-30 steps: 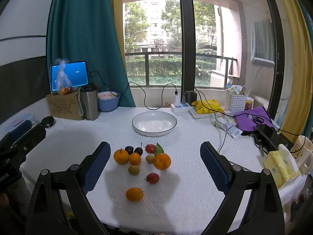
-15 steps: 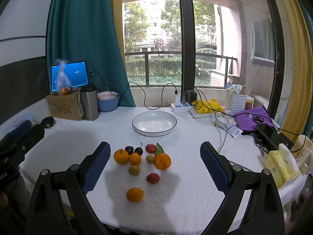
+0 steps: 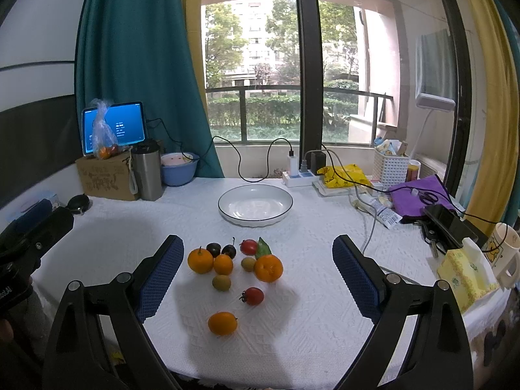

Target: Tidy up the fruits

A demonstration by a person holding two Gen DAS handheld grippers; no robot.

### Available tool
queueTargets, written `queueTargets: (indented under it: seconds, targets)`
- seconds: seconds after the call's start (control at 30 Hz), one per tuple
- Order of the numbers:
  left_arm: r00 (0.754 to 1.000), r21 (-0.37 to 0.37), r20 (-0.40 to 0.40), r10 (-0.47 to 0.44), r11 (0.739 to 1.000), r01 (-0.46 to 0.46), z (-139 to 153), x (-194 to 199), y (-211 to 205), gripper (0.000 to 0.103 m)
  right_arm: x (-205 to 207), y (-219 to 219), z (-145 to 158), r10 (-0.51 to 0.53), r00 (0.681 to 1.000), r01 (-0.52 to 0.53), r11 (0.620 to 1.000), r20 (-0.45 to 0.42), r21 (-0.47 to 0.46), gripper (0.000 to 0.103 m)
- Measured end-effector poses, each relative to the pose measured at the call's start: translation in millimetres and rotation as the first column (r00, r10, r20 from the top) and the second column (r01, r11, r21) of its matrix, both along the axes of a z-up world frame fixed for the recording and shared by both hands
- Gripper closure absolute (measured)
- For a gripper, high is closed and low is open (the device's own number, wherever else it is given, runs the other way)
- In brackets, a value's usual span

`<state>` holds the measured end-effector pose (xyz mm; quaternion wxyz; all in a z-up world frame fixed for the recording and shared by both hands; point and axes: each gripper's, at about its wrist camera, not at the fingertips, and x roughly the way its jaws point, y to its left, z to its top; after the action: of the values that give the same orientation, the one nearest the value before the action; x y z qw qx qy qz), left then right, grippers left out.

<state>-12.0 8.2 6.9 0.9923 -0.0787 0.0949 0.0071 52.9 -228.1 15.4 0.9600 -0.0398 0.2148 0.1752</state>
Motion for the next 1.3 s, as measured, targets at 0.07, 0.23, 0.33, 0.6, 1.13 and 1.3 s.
queueTargets:
  seconds: [0.07,0.23,0.33,0.6,1.13,1.3]
  targets:
    - [1.000,0.002,0.000,-0.001,1.000,0.001,0.3,-0.1,-0.8,0.003,-0.1,-0.2,0.0,0.000,1.000,0.000,1.000,-0.001,0.001,0.008]
    - [1.000,0.002,0.000,-0.001,1.000,0.001,0.6,0.1,-0.7,0.003,0.1,-0.1,-0.1,0.000,1.000,0.000,1.000,0.001,0.000,0.008]
    - [1.000,0.001,0.000,-0.001,1.000,0.001,0.7,0.1,-0.8,0.003,0.2,-0.3,-0.1,0.000,1.000,0.000,1.000,0.000,0.001,0.008]
    - [1.000,0.001,0.001,-0.004,1.000,0.004,0.4,-0.4,-2.1,0.003,0.8,-0.9,0.5,0.000,1.000,0.000,1.000,-0.003,0.001,0.008]
    - [0.997,0.009,-0.059,-0.048,0.999,0.048,-5.7,9.5,-12.0,0.003,4.3,0.0,-3.5,-0.012,1.000,0.011,1.000,-0.024,-0.008,0.008]
    - [0.990,0.031,-0.122,-0.077,0.996,0.081,-15.4,20.8,-21.6,0.003,8.5,-6.3,-8.5,-0.030,0.999,0.030,1.000,-0.038,-0.006,0.008]
